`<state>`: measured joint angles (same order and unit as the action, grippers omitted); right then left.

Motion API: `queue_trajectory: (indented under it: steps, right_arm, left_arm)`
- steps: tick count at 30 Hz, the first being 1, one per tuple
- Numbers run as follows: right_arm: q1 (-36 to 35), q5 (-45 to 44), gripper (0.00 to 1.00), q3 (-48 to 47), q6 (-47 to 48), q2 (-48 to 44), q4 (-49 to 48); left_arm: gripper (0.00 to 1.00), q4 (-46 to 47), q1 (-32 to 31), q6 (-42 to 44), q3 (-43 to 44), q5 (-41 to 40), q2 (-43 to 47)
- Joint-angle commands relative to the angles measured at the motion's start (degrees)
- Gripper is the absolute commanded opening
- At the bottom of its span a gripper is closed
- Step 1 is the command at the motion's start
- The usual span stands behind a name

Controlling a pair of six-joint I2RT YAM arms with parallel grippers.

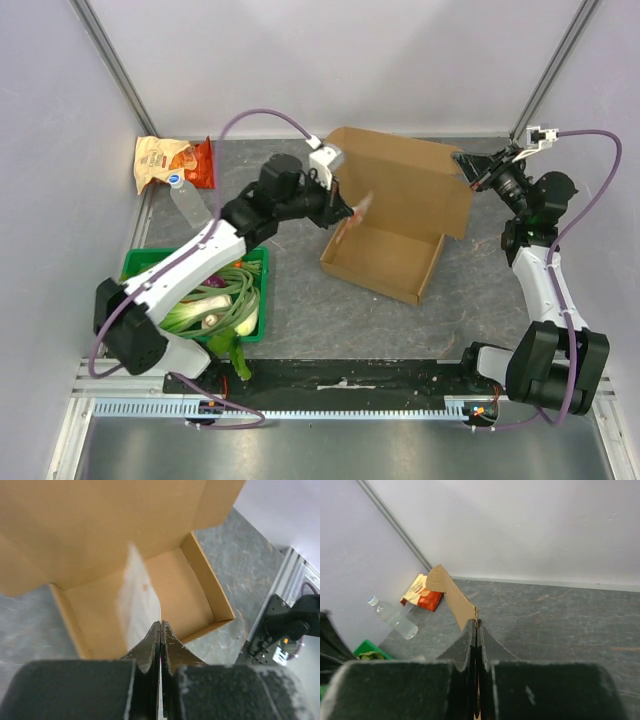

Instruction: Fold the paper box

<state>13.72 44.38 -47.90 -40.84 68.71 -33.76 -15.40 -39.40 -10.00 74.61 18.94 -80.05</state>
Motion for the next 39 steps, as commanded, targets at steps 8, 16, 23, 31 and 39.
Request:
queue_trajectory:
  steps: [8,16,23,31,39]
  right_arm:
    - [-4.40,2.47,0.00,2.72,-5.92,2.22,-10.72]
    - [-4.40,2.73,0.00,2.72,-2.40,3.71,-8.34]
    - [-4.31,1.68,0.00,2.28,1.64,4.50,-3.95]
    - [-4.57,-1.22,0.00,-0.08,10.42,5.03,6.42]
    - [-4.31,9.47,0.00,-7.54,10.08,15.83,6.68]
  left_arm:
    - [0.02,11.08,-6.74,-15.92,1.42,1.19,-15.39]
    - [0.14,11.02,-6.83,-17.24,-1.83,-1.44,-19.44]
    - [0.50,5.74,-4.73,-10.41,-9.21,-18.21,-7.41]
    - [0.59,13.70,9.15,-10.22,-20.10,-23.95,4.46]
    - [0.94,45.38,21.37,-7.66,-29.87,0.62,0.17]
